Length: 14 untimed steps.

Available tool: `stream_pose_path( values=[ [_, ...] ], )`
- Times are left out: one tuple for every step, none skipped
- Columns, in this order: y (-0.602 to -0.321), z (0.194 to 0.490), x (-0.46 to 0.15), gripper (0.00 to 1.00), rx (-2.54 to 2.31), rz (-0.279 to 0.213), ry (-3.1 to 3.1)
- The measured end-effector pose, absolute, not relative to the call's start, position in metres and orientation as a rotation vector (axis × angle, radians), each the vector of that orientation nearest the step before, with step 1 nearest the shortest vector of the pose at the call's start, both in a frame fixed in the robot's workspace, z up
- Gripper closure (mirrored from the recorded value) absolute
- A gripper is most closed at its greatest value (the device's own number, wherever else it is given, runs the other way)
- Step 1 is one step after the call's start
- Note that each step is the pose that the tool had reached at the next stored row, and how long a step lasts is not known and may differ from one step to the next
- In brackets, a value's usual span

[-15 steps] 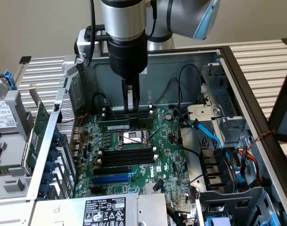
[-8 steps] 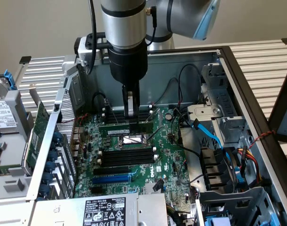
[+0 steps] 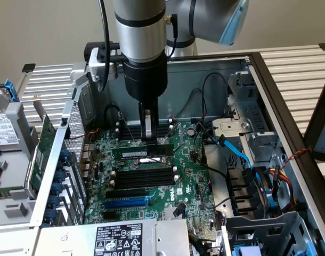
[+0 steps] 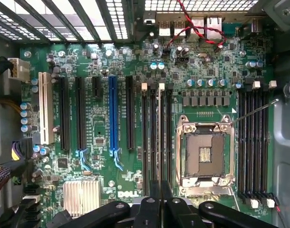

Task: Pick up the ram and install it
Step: 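Insert the ram into the slot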

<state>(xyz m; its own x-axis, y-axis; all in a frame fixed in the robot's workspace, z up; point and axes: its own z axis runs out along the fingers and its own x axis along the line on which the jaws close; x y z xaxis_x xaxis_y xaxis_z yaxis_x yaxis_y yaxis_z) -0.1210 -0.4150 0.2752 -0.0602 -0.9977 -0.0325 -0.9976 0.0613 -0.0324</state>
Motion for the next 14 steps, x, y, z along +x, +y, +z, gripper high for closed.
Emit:
stream_pose_path(
  values=[
    [-0.415,0.273,-0.121,0.88,-2.121,-0.002,2.254],
    [-0.415,0.272,-0.121,0.88,-2.122,-0.002,2.254],
    [-0.415,0.27,-0.121,0.88,-2.122,-0.002,2.254],
    [-0.415,0.268,-0.121,0.88,-2.122,-0.001,2.255],
    [-0.415,0.267,-0.121,0.88,-2.122,0.0,2.255],
    [-0.415,0.266,-0.121,0.88,-2.123,0.001,2.256],
    [-0.415,0.265,-0.121,0.88,-2.124,0.002,2.257],
    [-0.415,0.263,-0.121,0.88,-2.124,0.003,2.257],
    [-0.415,0.262,-0.121,0.88,-2.124,0.004,2.258],
    [-0.415,0.261,-0.121,0.88,-2.125,0.005,2.258],
    [-0.415,0.26,-0.121,0.88,-2.125,0.006,2.258],
    [-0.415,0.259,-0.121,0.88,-2.125,0.006,2.259],
    [-0.415,0.258,-0.121,0.88,-2.126,0.007,2.259],
    [-0.415,0.257,-0.121,0.88,-2.126,0.008,2.26]
  ],
)
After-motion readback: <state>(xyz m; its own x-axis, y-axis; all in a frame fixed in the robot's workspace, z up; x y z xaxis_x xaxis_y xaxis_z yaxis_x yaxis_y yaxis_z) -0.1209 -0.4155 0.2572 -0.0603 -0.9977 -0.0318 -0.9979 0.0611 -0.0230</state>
